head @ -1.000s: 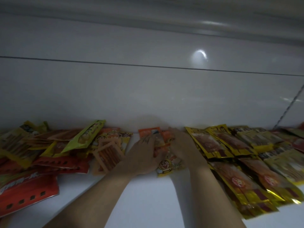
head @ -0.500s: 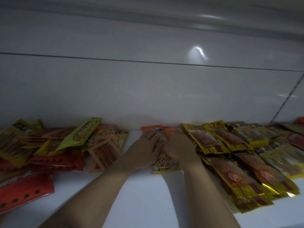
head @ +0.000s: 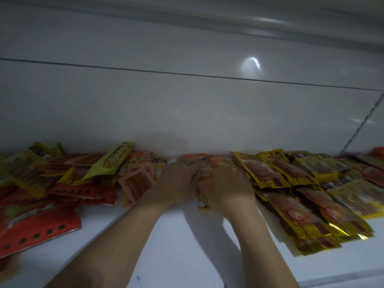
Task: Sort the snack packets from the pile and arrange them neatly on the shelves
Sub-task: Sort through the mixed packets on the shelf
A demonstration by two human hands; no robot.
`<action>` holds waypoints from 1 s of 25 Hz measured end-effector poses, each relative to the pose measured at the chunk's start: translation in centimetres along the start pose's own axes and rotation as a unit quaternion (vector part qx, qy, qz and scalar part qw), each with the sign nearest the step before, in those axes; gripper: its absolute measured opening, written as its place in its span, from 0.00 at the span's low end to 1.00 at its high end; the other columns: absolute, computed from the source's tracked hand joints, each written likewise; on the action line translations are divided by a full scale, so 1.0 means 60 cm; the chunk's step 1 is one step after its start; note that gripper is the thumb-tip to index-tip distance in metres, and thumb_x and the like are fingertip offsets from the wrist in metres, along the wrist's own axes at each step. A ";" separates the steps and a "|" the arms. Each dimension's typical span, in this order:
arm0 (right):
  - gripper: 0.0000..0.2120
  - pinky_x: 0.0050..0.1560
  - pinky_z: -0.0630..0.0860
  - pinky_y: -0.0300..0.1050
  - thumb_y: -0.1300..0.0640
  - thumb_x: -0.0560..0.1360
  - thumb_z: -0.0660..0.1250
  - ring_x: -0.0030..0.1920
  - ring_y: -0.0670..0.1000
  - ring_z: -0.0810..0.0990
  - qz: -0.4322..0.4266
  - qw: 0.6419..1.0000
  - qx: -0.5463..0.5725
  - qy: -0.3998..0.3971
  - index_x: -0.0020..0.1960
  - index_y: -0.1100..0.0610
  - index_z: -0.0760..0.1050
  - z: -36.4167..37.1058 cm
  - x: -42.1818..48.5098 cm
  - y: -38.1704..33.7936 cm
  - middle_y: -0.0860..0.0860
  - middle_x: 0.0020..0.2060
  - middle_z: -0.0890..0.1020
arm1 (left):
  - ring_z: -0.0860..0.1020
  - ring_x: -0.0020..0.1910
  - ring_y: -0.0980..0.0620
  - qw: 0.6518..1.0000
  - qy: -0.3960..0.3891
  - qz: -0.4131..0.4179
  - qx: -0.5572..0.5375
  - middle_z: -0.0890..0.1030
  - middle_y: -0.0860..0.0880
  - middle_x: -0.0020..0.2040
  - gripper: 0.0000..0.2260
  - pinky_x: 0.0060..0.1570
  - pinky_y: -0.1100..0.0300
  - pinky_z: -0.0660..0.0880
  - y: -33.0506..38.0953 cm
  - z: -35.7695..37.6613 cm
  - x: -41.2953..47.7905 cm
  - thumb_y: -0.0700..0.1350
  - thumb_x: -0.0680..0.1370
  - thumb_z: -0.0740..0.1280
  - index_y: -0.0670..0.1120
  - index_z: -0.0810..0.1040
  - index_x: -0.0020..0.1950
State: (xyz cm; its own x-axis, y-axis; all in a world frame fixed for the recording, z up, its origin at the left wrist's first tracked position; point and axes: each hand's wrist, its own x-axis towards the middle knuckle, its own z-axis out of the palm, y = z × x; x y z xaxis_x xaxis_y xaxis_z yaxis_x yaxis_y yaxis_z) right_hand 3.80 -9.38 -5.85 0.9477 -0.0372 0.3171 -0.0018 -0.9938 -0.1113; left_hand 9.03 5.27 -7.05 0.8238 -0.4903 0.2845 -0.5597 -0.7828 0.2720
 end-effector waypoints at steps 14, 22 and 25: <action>0.12 0.61 0.72 0.46 0.50 0.76 0.60 0.58 0.50 0.77 -0.026 0.998 0.059 0.010 0.53 0.49 0.81 0.001 -0.127 0.028 0.45 0.52 0.81 | 0.69 0.70 0.50 0.993 -0.113 0.017 0.016 0.71 0.52 0.72 0.17 0.64 0.57 0.65 0.049 -0.038 -0.041 0.53 0.82 0.60 0.55 0.71 0.71; 0.22 0.60 0.73 0.50 0.50 0.72 0.54 0.55 0.57 0.80 -0.033 0.999 0.042 0.001 0.56 0.55 0.81 0.009 -0.089 0.049 0.52 0.51 0.83 | 0.67 0.72 0.50 0.989 -0.145 -0.011 0.037 0.68 0.51 0.74 0.19 0.67 0.56 0.64 0.054 -0.039 -0.052 0.55 0.82 0.59 0.57 0.69 0.73; 0.19 0.56 0.76 0.53 0.50 0.68 0.58 0.51 0.58 0.81 -0.045 0.997 0.052 0.037 0.51 0.55 0.82 -0.002 -0.076 0.044 0.53 0.46 0.83 | 0.65 0.72 0.49 0.991 -0.117 -0.038 0.054 0.66 0.51 0.75 0.20 0.69 0.56 0.64 0.035 -0.049 -0.079 0.56 0.82 0.59 0.56 0.67 0.74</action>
State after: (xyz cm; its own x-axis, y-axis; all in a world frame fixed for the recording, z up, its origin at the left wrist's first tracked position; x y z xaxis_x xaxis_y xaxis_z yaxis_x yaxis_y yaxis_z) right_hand -0.58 -11.85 -7.48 0.9166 0.0412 0.3978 0.1198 -0.9773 -0.1748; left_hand 3.67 7.08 -5.14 0.8689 -0.4931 0.0431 -0.4921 -0.8513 0.1818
